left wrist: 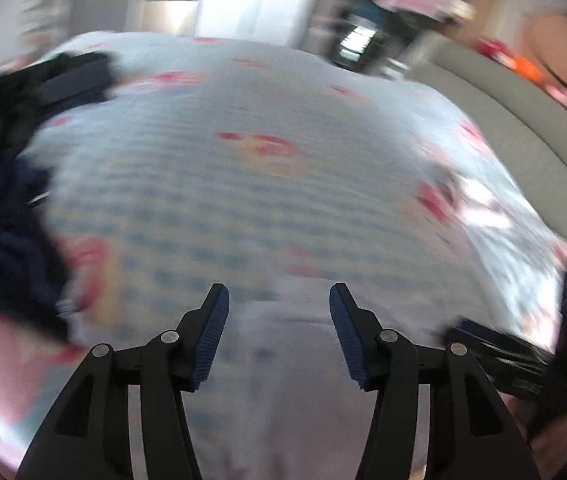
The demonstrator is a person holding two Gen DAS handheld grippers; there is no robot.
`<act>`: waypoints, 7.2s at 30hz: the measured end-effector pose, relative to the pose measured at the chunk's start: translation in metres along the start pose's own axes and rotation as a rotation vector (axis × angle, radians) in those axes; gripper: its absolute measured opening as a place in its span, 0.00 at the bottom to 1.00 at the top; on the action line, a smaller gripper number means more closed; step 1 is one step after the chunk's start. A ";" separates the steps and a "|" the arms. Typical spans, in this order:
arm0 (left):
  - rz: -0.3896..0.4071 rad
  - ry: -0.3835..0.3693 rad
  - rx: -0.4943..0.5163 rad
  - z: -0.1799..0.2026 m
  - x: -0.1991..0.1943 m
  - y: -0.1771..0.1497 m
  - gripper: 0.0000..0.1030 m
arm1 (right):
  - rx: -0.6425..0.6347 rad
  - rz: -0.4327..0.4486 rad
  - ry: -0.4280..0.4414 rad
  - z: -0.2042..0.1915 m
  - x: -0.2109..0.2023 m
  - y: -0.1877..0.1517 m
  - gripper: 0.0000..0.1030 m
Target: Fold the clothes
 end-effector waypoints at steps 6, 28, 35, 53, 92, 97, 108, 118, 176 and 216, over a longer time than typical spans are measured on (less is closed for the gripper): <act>-0.118 0.107 0.053 0.008 0.007 -0.023 0.55 | -0.035 -0.040 -0.044 -0.010 -0.005 -0.016 0.65; -0.169 0.186 -0.033 -0.020 -0.019 -0.093 0.54 | -0.144 -0.149 -0.134 -0.015 -0.014 -0.100 0.66; -0.127 0.175 -0.051 -0.012 -0.034 -0.088 0.54 | -0.157 -0.126 -0.209 0.001 -0.030 -0.106 0.66; -0.010 0.153 -0.021 0.013 -0.044 -0.081 0.50 | -0.129 -0.164 -0.015 0.004 -0.045 -0.128 0.66; -0.002 -0.036 -0.226 -0.044 0.006 -0.062 0.58 | -0.078 -0.018 -0.262 0.021 0.031 0.018 0.65; 0.070 -0.081 -0.223 -0.044 -0.007 -0.055 0.56 | -0.097 0.026 -0.090 -0.003 0.005 0.017 0.65; -0.043 -0.055 -0.219 -0.050 0.010 -0.071 0.58 | -0.236 -0.024 -0.190 -0.051 0.045 0.020 0.66; -0.029 -0.281 -0.295 -0.051 0.003 -0.071 0.57 | -0.088 -0.028 -0.201 -0.022 0.003 -0.008 0.66; -0.214 -0.167 -0.075 0.103 0.048 -0.032 0.45 | 0.217 -0.047 -0.007 0.159 -0.070 -0.018 0.33; -0.248 -0.498 0.020 0.326 0.196 0.172 0.32 | 0.200 0.053 0.042 0.293 -0.116 0.226 0.34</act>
Point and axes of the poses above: each gripper's, at about its wrist camera, not at the fingertips, and x roughly the way its jaws point, z to its right, y to its top, the point moved 2 cm from there along x, roughly the way its jaws point, and after that the axes turned 2 degrees about y, right-handed, at the moved point
